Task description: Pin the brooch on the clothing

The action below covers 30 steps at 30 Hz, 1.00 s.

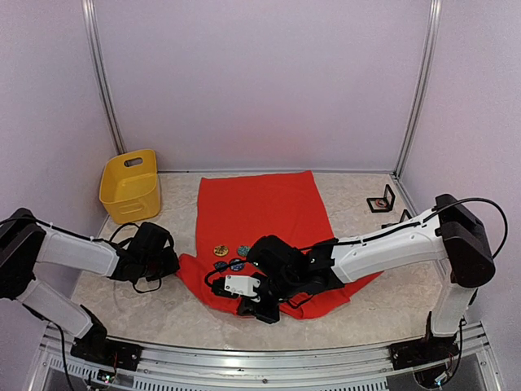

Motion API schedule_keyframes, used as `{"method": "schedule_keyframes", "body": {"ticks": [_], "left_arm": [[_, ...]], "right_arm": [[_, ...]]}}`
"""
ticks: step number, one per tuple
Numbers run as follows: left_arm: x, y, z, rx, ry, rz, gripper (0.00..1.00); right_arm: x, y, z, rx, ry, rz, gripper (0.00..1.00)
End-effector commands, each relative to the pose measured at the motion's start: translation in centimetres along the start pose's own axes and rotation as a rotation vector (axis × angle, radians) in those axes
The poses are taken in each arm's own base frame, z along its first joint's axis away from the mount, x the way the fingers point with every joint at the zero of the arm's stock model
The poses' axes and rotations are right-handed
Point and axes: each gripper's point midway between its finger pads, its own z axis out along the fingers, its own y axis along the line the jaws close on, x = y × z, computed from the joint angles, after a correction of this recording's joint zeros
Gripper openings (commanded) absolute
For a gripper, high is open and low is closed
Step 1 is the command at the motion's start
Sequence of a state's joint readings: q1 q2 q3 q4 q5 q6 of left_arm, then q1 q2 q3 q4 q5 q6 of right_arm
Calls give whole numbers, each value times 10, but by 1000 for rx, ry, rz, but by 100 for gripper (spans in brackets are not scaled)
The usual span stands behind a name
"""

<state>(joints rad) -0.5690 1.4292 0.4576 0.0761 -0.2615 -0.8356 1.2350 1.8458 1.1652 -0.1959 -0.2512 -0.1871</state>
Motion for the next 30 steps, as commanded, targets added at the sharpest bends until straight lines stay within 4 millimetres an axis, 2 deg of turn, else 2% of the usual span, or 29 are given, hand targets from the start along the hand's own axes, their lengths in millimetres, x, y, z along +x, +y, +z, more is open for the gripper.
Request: {"method": "schedule_keyframes", "body": {"ticks": [1, 5, 8, 13, 15, 19, 25, 28, 30], "left_arm": [[16, 0, 0, -20, 81, 66, 0], [8, 2, -17, -53, 39, 82, 0], [-6, -2, -42, -34, -15, 73, 0], [-5, -4, -92, -11, -18, 41, 0], [7, 2, -105, -5, 8, 12, 0], [46, 19, -121, 10, 106, -69, 0], [89, 34, -143, -15, 221, -115, 0], [109, 35, -154, -40, 281, -81, 0], [120, 43, -156, -84, 305, -25, 0]], "right_arm": [[9, -1, 0, 19, 36, -7, 0], [6, -6, -8, 28, 22, 4, 0], [2, -6, -14, 24, 17, 2, 0], [-4, 2, -26, -11, 38, -4, 0], [-3, 5, -32, -22, 42, -9, 0], [4, 24, -37, -105, 40, 10, 0], [33, 56, -20, -265, 124, 73, 0], [44, 61, -16, -294, 147, 89, 0], [51, 60, -13, -285, 173, 93, 0]]}}
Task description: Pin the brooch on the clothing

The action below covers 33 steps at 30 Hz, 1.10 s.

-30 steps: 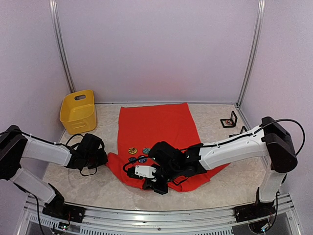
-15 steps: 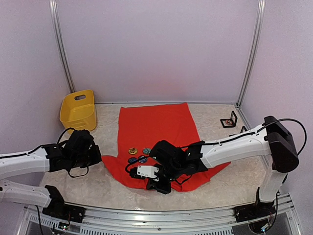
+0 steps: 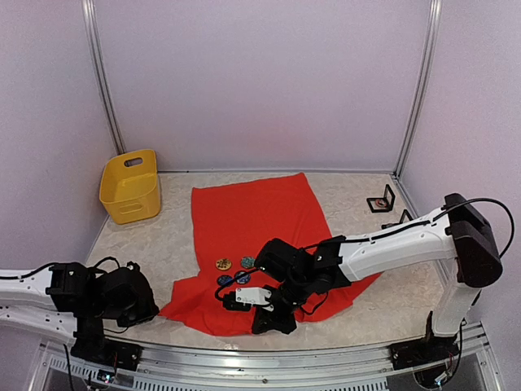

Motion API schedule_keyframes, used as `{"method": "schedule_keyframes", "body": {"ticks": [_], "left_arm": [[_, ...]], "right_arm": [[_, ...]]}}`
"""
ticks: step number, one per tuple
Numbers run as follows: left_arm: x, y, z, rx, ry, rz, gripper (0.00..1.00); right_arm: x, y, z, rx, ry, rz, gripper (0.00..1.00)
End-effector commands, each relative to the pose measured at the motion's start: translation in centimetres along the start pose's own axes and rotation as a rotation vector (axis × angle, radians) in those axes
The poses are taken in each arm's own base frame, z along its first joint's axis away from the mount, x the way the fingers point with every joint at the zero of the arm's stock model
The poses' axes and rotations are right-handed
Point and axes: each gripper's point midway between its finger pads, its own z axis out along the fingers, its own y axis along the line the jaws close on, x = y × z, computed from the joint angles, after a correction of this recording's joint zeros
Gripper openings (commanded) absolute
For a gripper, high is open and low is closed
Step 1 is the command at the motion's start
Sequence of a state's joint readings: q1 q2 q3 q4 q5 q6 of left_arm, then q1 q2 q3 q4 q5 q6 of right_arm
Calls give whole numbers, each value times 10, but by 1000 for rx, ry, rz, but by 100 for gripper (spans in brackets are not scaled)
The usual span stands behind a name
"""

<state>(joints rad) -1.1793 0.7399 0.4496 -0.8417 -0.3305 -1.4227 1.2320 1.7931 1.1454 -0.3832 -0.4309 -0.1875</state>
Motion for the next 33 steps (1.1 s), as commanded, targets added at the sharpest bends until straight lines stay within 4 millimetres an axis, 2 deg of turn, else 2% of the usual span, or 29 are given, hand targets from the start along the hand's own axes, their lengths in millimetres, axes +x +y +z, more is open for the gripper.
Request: {"method": "schedule_keyframes", "body": {"ticks": [1, 2, 3, 6, 10, 11, 12, 14, 15, 17, 19, 22, 24, 26, 28, 30, 33], "left_arm": [[19, 32, -5, -178, 40, 7, 0], [17, 38, -5, -214, 22, 19, 0], [12, 40, -6, -237, -3, 30, 0], [1, 38, -7, -248, -65, 35, 0], [-10, 45, -10, -274, -122, 6, 0], [-11, 47, -10, -272, -131, -14, 1], [-12, 48, -10, -270, -138, -29, 7], [-15, 46, -12, -251, -153, -56, 23], [-18, 39, -14, -226, -163, -52, 25], [-32, 13, -22, -153, -225, -5, 25], [-47, -24, -31, -80, -292, 79, 26], [-61, -75, -30, -42, -355, 231, 27], [-61, -101, -13, -22, -333, 307, 27], [-57, -112, 18, -7, -283, 358, 26], [-57, -112, 52, -9, -226, 368, 25], [-64, -108, 74, -22, -188, 356, 21], [-79, -103, 96, -99, -212, 408, 20]], "right_arm": [[27, 12, 14, -68, 86, 49, 0], [27, 11, 15, -59, 87, 50, 0], [25, 10, 16, -55, 83, 55, 5], [14, 10, 12, -50, 52, 55, 30], [-6, 7, -14, 11, -18, 42, 45], [-12, 1, -23, 49, -46, 53, 47], [-15, -11, -32, 107, -70, 82, 48], [-15, -47, -56, 260, -107, 201, 50], [-11, -65, -69, 330, -120, 280, 49], [9, -108, -99, 473, -140, 475, 38], [45, -143, -125, 590, -148, 685, 26], [101, -173, -147, 693, -138, 885, 9], [123, -181, -146, 713, -130, 941, 1], [140, -188, -144, 737, -114, 977, 0], [154, -198, -141, 764, -103, 1012, 0], [168, -207, -139, 793, -81, 1038, 0], [185, -214, -133, 819, -42, 1065, 0]]}}
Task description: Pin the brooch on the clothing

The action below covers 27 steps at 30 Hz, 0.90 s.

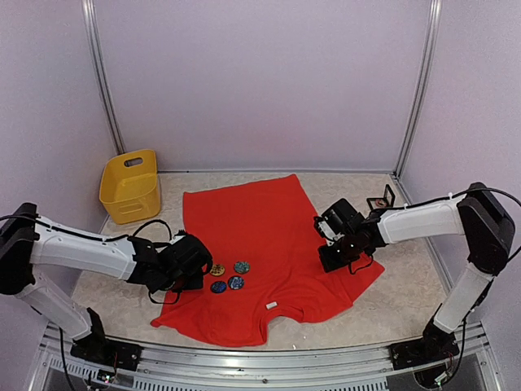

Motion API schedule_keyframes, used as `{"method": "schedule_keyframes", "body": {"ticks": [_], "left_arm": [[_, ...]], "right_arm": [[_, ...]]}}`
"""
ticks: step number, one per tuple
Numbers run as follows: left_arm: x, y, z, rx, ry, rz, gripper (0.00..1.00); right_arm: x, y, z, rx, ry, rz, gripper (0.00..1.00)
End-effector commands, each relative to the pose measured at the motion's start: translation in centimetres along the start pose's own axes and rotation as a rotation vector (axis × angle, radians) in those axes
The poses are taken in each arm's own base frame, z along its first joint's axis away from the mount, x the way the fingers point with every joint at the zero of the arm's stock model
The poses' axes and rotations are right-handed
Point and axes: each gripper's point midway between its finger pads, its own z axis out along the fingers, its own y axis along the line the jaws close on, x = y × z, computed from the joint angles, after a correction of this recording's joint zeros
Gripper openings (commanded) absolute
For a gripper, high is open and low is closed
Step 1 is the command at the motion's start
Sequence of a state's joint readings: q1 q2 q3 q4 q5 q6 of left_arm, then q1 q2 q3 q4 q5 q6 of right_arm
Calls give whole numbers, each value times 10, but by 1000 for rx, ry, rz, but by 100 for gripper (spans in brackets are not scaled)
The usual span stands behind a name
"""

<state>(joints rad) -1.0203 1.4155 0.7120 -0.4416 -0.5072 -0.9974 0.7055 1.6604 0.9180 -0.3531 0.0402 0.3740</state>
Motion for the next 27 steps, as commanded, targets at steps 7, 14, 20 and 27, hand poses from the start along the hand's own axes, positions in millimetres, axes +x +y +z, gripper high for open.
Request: {"method": "schedule_keyframes", "body": {"ticks": [7, 14, 20, 27], "left_arm": [[-28, 28, 80, -99, 14, 93, 20], [-68, 33, 84, -122, -82, 143, 23], [-70, -20, 25, -22, -161, 341, 31], [21, -77, -18, 238, 6, 607, 23]], "right_arm": [[-16, -41, 29, 126, -24, 69, 0], [-57, -29, 20, 124, -62, -26, 0], [-40, 39, -18, 33, -72, -246, 0], [48, 92, -14, -98, 146, -211, 0]]}}
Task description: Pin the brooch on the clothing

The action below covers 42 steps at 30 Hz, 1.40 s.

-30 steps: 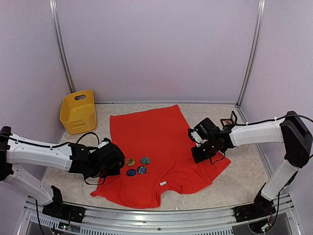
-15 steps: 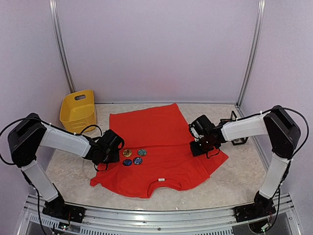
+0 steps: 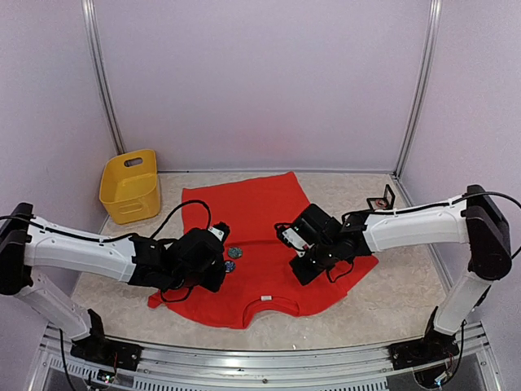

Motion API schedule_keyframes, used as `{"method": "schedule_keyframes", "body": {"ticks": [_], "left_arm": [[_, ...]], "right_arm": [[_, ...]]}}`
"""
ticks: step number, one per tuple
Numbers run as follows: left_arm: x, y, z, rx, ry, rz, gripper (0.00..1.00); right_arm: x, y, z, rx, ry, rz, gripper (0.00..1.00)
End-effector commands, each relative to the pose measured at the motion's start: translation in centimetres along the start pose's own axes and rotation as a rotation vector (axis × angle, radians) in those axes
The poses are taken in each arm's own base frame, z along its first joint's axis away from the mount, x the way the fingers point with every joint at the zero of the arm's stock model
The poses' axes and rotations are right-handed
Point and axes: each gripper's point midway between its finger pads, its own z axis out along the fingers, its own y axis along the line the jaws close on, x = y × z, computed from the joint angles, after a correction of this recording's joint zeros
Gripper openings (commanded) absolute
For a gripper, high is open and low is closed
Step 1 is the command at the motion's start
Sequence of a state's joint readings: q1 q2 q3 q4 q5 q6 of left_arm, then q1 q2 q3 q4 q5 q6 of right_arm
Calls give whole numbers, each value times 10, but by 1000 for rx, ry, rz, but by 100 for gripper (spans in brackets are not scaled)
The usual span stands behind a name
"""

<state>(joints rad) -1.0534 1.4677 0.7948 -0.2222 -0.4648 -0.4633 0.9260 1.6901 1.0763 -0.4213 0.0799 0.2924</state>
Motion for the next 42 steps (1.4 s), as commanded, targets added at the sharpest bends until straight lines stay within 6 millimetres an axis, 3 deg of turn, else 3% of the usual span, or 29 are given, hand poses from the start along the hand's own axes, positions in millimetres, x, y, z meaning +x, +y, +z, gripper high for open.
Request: {"method": "schedule_keyframes", "body": {"ticks": [1, 5, 9, 16, 19, 21, 23, 26, 28, 30, 32, 35, 37, 39, 42], "left_arm": [[56, -33, -10, 83, 176, 188, 22], [111, -61, -11, 145, 283, 341, 21], [147, -60, -10, 117, 393, 382, 19], [195, -55, -56, 207, 604, 345, 19], [218, -59, -76, 275, 683, 362, 19], [223, -71, -86, 326, 704, 382, 20], [214, -87, -94, 378, 698, 387, 23], [171, -102, -99, 388, 578, 395, 26], [135, -102, -96, 386, 487, 344, 28], [101, -81, -81, 341, 416, 229, 28], [69, -42, -62, 238, 348, 89, 28], [39, 20, -39, 75, 257, -89, 28], [36, 49, -30, 16, 227, -190, 28], [42, 75, -24, -30, 209, -299, 28], [72, 110, -17, -111, 199, -434, 28]], "right_arm": [[70, 22, 8, -45, 213, 77, 0], [108, 40, 9, -92, 306, 120, 0], [130, 47, -5, -63, 361, 142, 0], [179, 69, -23, -92, 458, 197, 0], [186, 72, -35, -74, 480, 195, 0], [179, 77, -44, -90, 465, 192, 0], [160, 83, -53, -117, 417, 182, 0], [117, 75, -67, -84, 286, 141, 0], [91, 44, -70, 15, 207, 150, 0], [75, 2, -66, 106, 160, 196, 0], [68, -36, -58, 154, 124, 253, 0], [61, -90, -50, 235, 70, 335, 0], [64, -112, -47, 283, 61, 366, 0], [72, -120, -39, 268, 62, 394, 0], [95, -125, -28, 249, 90, 433, 0]]}}
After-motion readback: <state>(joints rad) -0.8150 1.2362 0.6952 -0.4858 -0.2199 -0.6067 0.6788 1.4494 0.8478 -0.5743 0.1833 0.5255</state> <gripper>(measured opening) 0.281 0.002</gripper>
